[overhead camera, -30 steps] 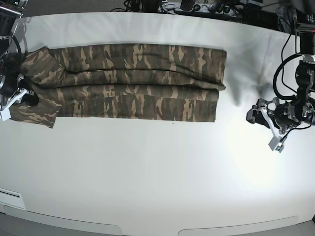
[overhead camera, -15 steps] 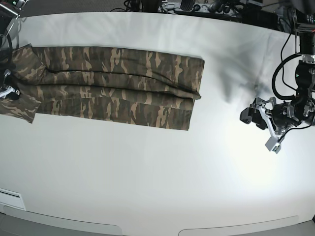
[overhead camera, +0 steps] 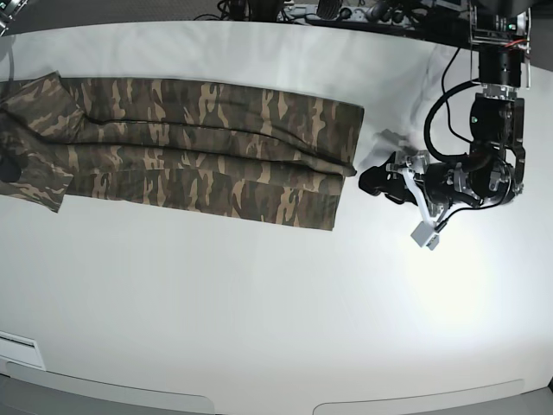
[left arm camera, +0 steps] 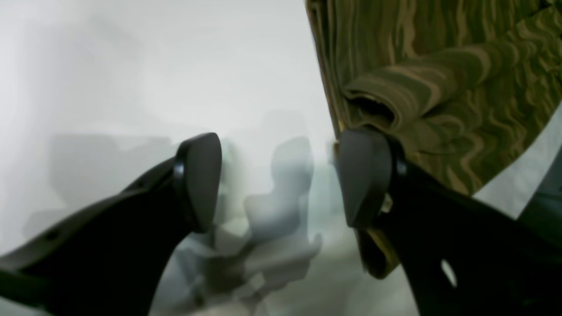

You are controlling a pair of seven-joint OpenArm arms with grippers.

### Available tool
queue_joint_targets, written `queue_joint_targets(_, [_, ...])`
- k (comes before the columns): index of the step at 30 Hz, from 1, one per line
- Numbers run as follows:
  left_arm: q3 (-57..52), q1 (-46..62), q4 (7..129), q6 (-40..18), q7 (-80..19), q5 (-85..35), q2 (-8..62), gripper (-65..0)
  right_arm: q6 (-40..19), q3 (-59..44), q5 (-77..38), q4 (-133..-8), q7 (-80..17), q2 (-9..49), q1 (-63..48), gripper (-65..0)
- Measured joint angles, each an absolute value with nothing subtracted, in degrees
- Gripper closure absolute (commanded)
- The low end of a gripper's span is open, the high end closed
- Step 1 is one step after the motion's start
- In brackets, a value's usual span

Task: Fold the T-shirt properly
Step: 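Move the left gripper to the strip's hem end and grasp it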

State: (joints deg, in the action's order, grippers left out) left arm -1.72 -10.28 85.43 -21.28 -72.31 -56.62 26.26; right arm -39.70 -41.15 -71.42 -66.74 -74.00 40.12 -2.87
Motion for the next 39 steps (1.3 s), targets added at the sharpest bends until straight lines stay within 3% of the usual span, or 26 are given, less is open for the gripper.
queue_joint_targets(7, [-6.9,-5.5,85.8,-21.5,-71.6,-59.2,25.8,-43.7,-39.7,-41.1,-71.4,-66.7,-74.0,43.7,-2.9,-15.3])
queue_joint_targets(19, [-9.7,1.5,91.7,-21.3,-70.5,-58.6,19.5,-43.7,-39.7,-41.1,-71.5,-66.7,-74.0,43.7,-2.9,-15.3])
queue_joint_targets(29, [-9.7,3.0,94.6,-16.5,-66.8,-50.3,14.4,-43.7,-39.7,-41.1,-71.4,-66.7,-74.0,43.7,-2.9,-15.3])
queue_joint_targets(39, [-9.8,3.3,94.6,-15.2,-64.3,-46.1,7.6,-43.6,-39.7,-41.1,-71.4,-66.7,-74.0,43.7,-2.9,-15.3])
